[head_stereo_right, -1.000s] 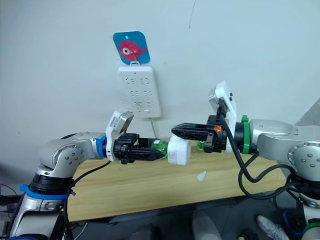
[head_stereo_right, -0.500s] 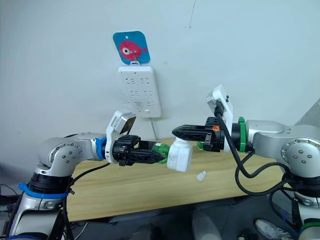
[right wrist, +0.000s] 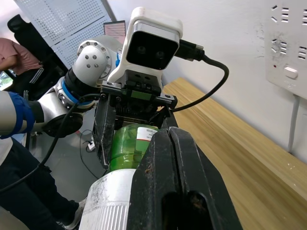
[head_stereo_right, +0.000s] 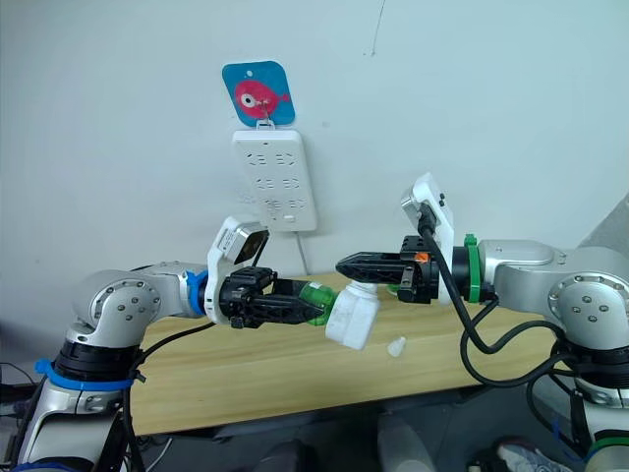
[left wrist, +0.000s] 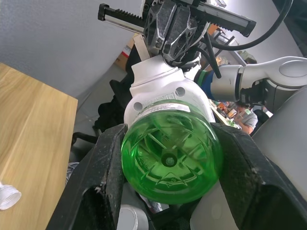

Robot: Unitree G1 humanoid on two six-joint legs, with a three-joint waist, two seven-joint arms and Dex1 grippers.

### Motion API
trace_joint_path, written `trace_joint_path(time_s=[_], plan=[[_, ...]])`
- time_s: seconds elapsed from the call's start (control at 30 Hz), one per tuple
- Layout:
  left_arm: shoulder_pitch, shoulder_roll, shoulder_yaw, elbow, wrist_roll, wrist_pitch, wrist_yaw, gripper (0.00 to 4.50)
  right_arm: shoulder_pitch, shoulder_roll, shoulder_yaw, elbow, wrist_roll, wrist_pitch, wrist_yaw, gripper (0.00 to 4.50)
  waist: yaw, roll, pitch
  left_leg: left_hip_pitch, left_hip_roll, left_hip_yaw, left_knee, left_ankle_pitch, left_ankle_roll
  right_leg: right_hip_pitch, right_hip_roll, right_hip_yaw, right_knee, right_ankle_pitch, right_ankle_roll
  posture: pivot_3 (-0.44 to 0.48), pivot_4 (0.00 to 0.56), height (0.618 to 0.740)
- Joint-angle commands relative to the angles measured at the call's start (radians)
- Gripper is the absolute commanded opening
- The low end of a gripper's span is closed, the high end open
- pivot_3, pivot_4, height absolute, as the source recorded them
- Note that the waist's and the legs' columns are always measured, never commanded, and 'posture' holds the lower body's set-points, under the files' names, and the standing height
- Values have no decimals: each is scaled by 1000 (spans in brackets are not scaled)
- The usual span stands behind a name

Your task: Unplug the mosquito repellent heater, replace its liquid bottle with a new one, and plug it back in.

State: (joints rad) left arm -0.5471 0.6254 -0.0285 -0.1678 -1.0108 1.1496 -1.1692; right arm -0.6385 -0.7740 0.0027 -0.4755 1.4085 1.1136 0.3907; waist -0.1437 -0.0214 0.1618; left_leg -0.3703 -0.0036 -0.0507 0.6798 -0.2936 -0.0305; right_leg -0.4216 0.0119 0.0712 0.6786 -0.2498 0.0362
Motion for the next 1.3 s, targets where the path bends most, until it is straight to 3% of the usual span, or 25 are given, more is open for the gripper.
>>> trace_joint_path(time_s=[0.03,0.23,0.43,0.63,0.87,1.07,1.3], plan=[[3,3,30,-41,-20,-28,-8,2372,-10,0,-37,-1,-4,-12,-8,0,0,0,0,0,0,0,0,0,0,0,0,0,0,0,0,-179,123,740],[35,-18,51,-25,14,-84,56,2372,7,-45,-157,5,118,-26,-49,0,3,0,0,0,0,0,0,0,0,0,0,0,0,0,0,-175,123,740],[50,-32,79,-21,-18,-72,93,2372,180,-135,-280,-24,268,-35,-97,0,5,0,0,-3,0,0,0,0,0,0,0,0,-3,0,0,-177,123,740],[31,-38,101,-5,-42,-59,102,2372,428,-231,-355,-79,383,-33,-111,1859,6,-1,0,-5,-1,1,0,0,0,0,0,0,-3,0,0,-181,120,740],[19,-46,101,-8,-57,-53,107,2372,465,-242,-242,-117,540,-132,-254,4414,1,-1,0,-3,-1,3,0,0,0,1,1,1,-1,0,1,-181,116,740],[11,-45,100,-19,-86,-35,106,2372,429,-201,-138,-97,564,-196,-313,4440,3,-1,0,-3,0,3,0,0,0,0,1,0,-3,0,1,-176,112,740],[5,-51,97,-24,-93,-31,107,2372,387,-117,-71,-57,564,-203,-274,4440,4,-1,0,-4,0,1,0,0,0,0,1,0,-4,0,1,-173,108,740]])
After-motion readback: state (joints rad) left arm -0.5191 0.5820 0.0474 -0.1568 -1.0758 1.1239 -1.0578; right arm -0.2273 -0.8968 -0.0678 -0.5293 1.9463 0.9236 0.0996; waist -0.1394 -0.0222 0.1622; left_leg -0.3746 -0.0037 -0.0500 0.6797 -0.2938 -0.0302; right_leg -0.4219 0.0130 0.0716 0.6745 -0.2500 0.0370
